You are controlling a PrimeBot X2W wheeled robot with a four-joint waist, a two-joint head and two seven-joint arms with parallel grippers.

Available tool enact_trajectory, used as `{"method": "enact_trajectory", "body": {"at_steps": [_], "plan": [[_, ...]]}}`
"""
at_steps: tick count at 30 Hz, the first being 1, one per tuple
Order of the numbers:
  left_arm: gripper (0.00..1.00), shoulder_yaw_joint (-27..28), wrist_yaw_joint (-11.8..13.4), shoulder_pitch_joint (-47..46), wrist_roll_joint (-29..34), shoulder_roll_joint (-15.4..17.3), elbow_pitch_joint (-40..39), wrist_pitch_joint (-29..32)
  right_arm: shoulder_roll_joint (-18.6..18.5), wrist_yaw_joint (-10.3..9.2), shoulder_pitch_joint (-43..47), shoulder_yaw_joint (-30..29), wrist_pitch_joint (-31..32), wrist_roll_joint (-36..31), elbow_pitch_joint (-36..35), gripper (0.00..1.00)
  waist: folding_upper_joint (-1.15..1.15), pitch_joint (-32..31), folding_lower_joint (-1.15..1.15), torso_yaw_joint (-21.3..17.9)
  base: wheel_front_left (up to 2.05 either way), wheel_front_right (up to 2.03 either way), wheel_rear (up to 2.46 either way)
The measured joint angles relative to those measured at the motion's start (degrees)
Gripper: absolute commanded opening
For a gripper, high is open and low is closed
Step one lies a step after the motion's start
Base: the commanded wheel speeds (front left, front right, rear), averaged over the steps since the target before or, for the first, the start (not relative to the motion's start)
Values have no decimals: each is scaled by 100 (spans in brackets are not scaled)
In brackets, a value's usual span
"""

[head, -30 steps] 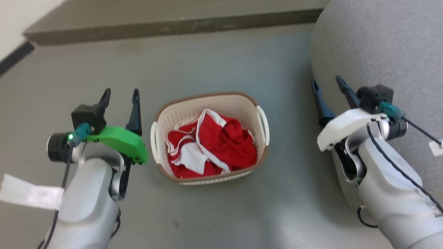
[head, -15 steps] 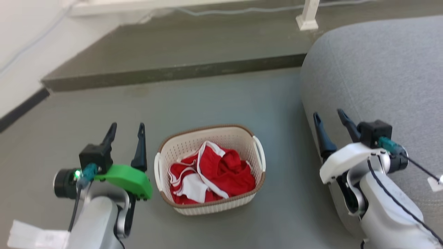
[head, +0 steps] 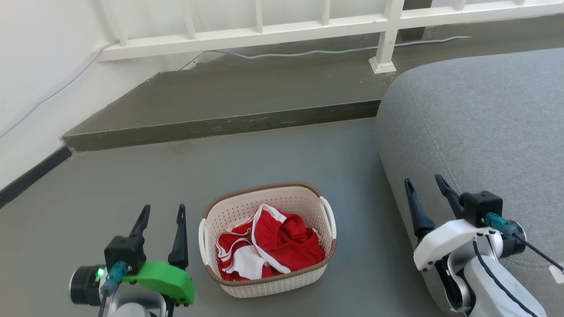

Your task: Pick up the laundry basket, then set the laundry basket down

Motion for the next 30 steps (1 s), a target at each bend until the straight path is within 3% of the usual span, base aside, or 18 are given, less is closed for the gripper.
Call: {"method": "enact_trajectory", "body": {"at_steps": [30], "plan": [[100,192,108,1118,242,37,-883,0,-112,-179,852,-154,0,-153,-711,100,0,-82,0,-44,0,0,0]]}}
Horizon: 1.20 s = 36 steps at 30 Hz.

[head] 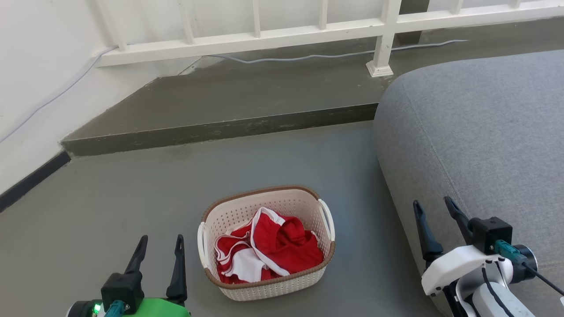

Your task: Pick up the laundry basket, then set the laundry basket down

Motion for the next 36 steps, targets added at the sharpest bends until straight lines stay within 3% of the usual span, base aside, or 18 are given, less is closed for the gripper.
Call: {"method": "enact_trajectory", "body": {"at_steps": [16,17,24,36], "plan": [[100,32,1,119,122,-13,-224,26,-15,-12,111,-43,34,-34,-213,100,0,17,0,22,0,0,0],[0,26,-1,120,122,-19,-223,26,-10,-10,113,-38,41,-33,-215,0,0,18,0,25,0,0,0],[0,-20,-13,221,47,-110,8,29,129,13,353,-7,52,57,-2,0,0,23,0,30,0,0,0],[0,23,-119,232,-784,-131,-47,87,189,149,346,-248,233,873,-49,0,0,57,0,83,0,0,0]]}}
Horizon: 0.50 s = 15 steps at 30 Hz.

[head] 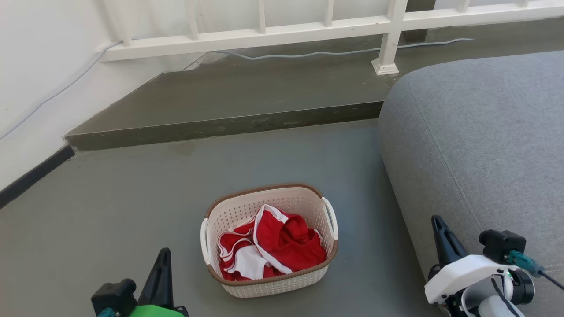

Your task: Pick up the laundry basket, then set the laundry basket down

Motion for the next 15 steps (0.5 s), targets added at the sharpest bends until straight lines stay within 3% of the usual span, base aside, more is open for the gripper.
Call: {"method": "enact_trajectory", "body": {"at_steps": [15], "plan": [[0,354,-188,-14,-1294,-24,30,304,154,202,-17,-431,322,1128,-44,0,0,40,0,57,0,0,0]]}}
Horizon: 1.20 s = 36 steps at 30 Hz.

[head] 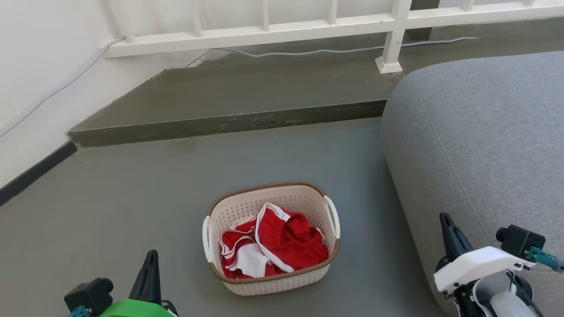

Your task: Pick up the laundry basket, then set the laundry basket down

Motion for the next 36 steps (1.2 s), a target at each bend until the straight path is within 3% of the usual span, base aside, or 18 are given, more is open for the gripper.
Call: {"method": "enact_trajectory", "body": {"at_steps": [36], "plan": [[0,590,-456,-420,-2837,8,360,650,257,460,-231,-983,708,2606,-10,0,0,85,0,142,0,0,0]]}}
